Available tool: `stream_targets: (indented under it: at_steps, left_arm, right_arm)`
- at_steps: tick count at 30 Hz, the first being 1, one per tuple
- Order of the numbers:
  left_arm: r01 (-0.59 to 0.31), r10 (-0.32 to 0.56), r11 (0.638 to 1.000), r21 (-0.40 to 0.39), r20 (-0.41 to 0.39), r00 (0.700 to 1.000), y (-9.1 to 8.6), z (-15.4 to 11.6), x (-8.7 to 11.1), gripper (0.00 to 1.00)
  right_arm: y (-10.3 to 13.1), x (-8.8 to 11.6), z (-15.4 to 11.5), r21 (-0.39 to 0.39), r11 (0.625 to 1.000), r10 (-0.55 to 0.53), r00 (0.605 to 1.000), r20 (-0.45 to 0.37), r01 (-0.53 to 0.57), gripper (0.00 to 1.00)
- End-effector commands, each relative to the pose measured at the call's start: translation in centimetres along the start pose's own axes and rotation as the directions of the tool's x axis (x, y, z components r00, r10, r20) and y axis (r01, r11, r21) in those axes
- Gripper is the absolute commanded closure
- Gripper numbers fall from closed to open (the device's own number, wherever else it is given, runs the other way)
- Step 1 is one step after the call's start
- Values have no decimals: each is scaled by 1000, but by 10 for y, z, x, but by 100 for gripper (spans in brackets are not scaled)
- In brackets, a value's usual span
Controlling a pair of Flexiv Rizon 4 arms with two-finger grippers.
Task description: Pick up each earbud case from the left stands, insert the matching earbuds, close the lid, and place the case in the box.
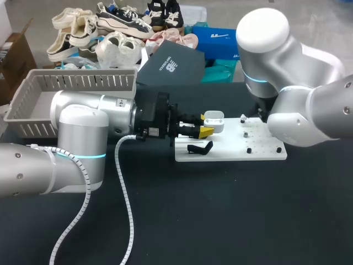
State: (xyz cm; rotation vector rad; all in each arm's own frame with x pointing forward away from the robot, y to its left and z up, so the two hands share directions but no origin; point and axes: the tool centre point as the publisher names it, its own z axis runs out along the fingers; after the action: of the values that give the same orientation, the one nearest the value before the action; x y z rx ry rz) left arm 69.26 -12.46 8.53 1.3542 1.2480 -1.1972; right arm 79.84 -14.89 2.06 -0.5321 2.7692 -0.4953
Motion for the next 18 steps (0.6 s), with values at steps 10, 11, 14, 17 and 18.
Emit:
stream_targets:
  at_steps: [10, 11, 14, 17, 18]
  left_arm:
    - [0, 0, 1000, 0, 1, 1000, 0, 0, 0, 100]
    - [0, 0, 1000, 0, 1, 1000, 0, 0, 0, 100]
    - [0, 0, 1000, 0, 1, 1000, 0, 0, 0, 100]
    - [0, 0, 1000, 0, 1, 1000, 0, 0, 0, 100]
    - [0, 0, 1000, 0, 1, 1000, 0, 0, 0, 100]
  right_arm:
    - [1, 0, 2, -1, 1000, 0, 1000, -7, 0, 100]
    - [1, 0, 1, -1, 1000, 0, 1000, -7, 0, 100]
    - [2, 0, 1, 1, 1000, 0, 1000, -5, 0, 100]
    - [0, 1, -6, 7, 1000, 0, 1000, -2, 0, 100]
    - [0, 2, -8, 12, 1000, 5, 1000, -3, -5, 100]
